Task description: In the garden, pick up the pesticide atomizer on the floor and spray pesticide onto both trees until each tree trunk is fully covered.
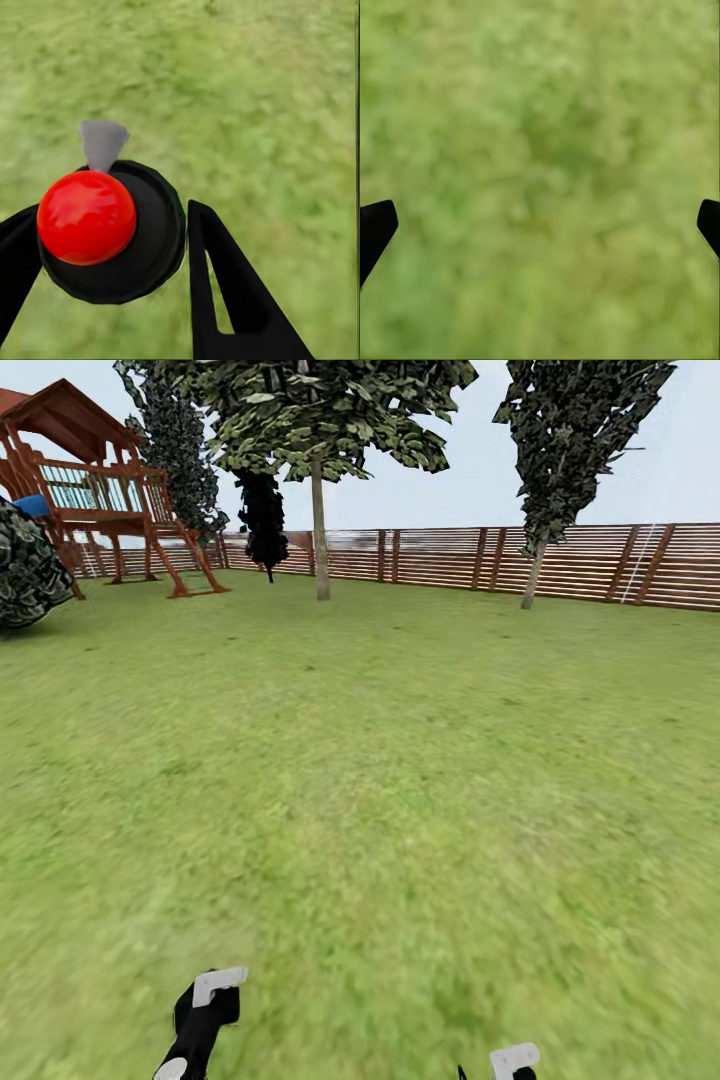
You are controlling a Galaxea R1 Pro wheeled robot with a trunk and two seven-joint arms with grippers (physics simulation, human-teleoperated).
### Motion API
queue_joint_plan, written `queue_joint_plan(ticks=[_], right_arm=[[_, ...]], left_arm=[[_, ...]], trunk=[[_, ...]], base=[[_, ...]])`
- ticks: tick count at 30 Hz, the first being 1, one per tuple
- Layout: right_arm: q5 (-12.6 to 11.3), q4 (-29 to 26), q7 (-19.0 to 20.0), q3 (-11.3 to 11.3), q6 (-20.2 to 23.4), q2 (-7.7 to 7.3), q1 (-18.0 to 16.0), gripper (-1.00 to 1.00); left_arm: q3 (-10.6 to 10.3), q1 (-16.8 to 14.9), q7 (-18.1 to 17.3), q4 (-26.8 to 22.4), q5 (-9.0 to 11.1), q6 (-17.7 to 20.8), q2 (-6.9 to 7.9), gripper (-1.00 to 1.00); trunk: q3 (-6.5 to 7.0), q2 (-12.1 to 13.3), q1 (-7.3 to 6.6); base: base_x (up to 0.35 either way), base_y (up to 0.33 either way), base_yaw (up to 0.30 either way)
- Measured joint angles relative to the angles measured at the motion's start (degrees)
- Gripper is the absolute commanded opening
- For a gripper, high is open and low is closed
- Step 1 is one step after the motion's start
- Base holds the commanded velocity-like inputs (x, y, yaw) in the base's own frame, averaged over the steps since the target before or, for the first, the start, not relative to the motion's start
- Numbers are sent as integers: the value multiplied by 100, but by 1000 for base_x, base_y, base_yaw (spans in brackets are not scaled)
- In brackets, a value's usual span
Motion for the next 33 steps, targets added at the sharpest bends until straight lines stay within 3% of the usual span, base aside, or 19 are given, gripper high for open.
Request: queue_joint_plan(ticks=[4,7,33], right_arm=[[-1,0,2,0,0,-2,0,100],[-3,0,0,0,0,-2,-2,100],[-2,0,0,0,0,0,0,100]], left_arm=[[-4,57,-23,-1071,-8,103,-120,-100],[-8,196,-23,-1413,-1,163,-145,-100],[-9,224,-24,-1397,-16,188,-224,-100]], trunk=[[0,0,0],[0,0,0],[0,0,0]], base=[[338,0,0],[338,0,0],[338,0,0]])
